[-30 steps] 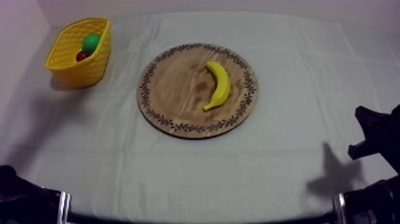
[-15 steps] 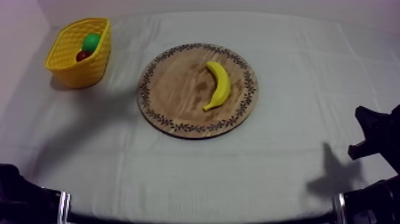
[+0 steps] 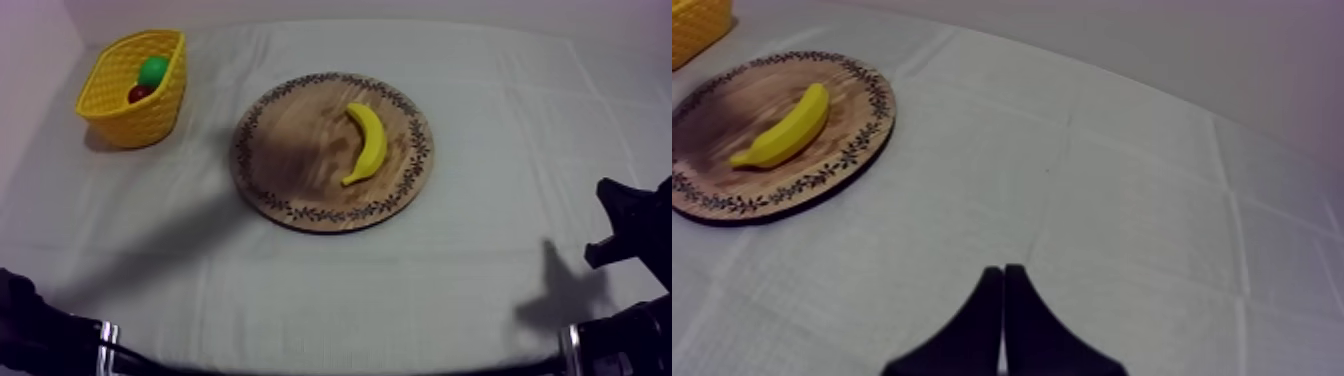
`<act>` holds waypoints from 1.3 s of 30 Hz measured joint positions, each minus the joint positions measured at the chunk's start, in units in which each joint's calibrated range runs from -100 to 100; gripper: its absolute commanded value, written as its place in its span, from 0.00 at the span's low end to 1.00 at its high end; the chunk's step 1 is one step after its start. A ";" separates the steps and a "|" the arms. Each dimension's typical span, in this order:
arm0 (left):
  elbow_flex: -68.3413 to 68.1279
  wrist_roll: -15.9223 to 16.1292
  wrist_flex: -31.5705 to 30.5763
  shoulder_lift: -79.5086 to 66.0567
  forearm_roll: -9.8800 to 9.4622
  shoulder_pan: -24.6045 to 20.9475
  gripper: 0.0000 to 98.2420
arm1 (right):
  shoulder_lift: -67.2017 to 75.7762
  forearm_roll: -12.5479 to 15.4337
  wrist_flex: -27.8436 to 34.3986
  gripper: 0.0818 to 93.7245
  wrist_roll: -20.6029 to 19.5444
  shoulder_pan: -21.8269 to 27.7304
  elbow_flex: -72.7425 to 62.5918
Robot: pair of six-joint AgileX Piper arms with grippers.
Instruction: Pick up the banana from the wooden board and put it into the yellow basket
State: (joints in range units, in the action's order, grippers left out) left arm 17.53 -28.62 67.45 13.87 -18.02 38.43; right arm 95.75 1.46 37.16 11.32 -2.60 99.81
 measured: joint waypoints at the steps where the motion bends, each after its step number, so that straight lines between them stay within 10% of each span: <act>1: 0.26 -0.37 -0.37 0.88 -0.20 0.00 0.00 | 0.00 0.00 0.00 0.00 0.00 0.00 0.00; 8: 1.55 -2.04 -1.34 4.35 -1.37 -0.49 0.06 | 0.00 0.00 0.00 0.00 0.00 0.00 0.00; 19: 1.52 -4.38 -2.45 4.98 -3.14 -1.61 0.71 | 0.00 0.00 0.00 0.00 0.03 0.00 0.00; 39: 2.78 -1.87 5.18 9.51 0.48 -2.59 0.82 | 0.00 0.00 0.01 0.00 0.03 0.00 0.00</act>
State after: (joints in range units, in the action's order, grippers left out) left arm 20.31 -30.49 72.63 23.38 -17.54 35.85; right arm 95.75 1.46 37.16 11.35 -2.60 99.81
